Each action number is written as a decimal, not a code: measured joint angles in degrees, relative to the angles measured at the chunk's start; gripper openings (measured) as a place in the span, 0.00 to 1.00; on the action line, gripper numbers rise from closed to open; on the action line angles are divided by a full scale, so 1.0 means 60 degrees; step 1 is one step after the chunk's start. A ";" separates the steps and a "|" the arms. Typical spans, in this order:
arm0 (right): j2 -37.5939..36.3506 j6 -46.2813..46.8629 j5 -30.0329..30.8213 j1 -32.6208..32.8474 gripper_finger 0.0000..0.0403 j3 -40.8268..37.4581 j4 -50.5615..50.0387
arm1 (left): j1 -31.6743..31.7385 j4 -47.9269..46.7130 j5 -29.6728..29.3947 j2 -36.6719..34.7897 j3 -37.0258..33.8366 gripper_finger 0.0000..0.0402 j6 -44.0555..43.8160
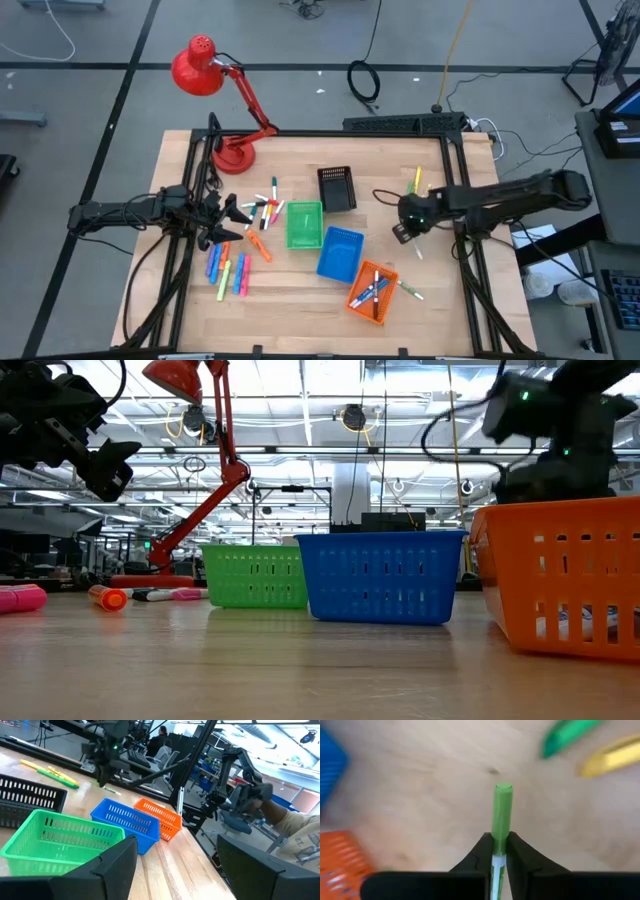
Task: Pick & Place Markers
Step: Put the top green marker pen into the orange basket
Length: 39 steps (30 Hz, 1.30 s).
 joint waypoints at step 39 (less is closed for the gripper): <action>0.3198 0.0816 0.6079 0.7783 0.18 0.0012 1.1022 | 0.0000 -0.0004 -0.0002 -0.0001 0.0000 0.68 0.0004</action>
